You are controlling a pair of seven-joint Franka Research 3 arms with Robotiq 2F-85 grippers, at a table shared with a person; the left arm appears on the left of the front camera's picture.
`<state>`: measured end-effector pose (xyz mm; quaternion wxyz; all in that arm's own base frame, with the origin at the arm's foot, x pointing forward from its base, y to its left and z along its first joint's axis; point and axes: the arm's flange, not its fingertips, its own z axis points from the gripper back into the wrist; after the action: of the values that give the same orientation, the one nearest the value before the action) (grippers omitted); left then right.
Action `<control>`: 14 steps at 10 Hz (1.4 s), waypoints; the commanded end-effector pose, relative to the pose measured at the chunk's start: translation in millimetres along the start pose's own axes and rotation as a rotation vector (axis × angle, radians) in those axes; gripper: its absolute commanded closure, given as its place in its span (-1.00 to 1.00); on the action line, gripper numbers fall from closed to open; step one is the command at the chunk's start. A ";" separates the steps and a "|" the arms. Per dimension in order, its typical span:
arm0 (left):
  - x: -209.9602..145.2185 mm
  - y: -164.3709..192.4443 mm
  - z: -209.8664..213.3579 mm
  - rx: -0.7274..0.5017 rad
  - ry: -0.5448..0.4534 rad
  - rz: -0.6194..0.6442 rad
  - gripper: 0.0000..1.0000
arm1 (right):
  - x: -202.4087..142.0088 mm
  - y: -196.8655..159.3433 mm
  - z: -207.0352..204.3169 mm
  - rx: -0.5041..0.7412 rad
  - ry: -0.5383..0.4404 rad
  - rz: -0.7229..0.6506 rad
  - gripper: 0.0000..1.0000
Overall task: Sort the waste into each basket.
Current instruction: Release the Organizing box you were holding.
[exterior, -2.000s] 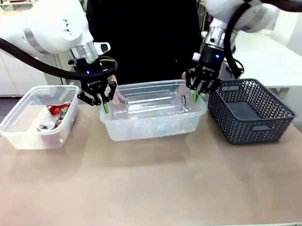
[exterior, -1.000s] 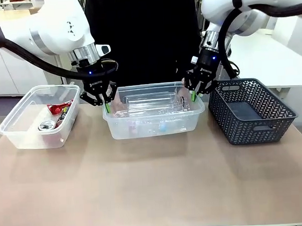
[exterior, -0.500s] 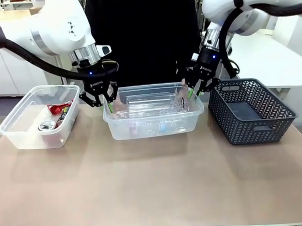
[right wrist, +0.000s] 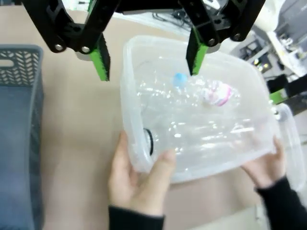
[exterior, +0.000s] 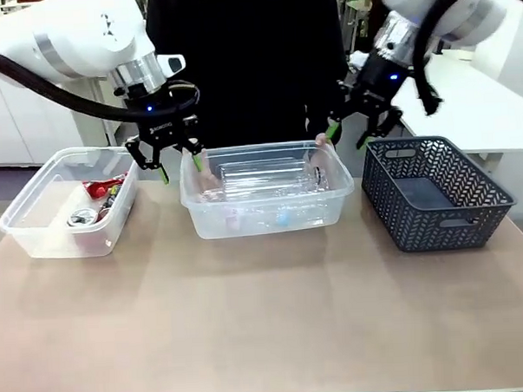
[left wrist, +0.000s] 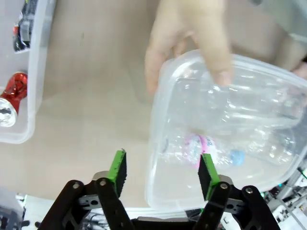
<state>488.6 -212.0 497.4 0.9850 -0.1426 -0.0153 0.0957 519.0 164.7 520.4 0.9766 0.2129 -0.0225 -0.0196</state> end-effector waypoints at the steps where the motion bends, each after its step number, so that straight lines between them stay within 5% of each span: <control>1: -33.9 23.5 20.2 -0.137 -0.090 -0.085 -1.00 | -44.4 -19.8 9.9 0.113 -0.084 0.091 -1.00; 4: -40.6 50.9 32.5 -0.291 -0.030 -0.151 -1.00 | -70.3 -40.8 17.8 0.277 -0.043 0.237 -1.00; 5: -36.1 18.2 41.0 -0.158 -0.095 -0.076 -1.00 | -53.2 -16.2 27.7 0.139 -0.080 0.124 -1.00; 14: -36.6 19.8 39.2 -0.171 -0.088 -0.087 -1.00 | -55.7 -19.7 26.9 0.158 -0.074 0.137 -1.00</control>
<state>446.8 -189.5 529.1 0.9709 -0.2210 -0.0726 0.0573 461.4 138.3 534.6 0.9544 0.2863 -0.0740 0.0414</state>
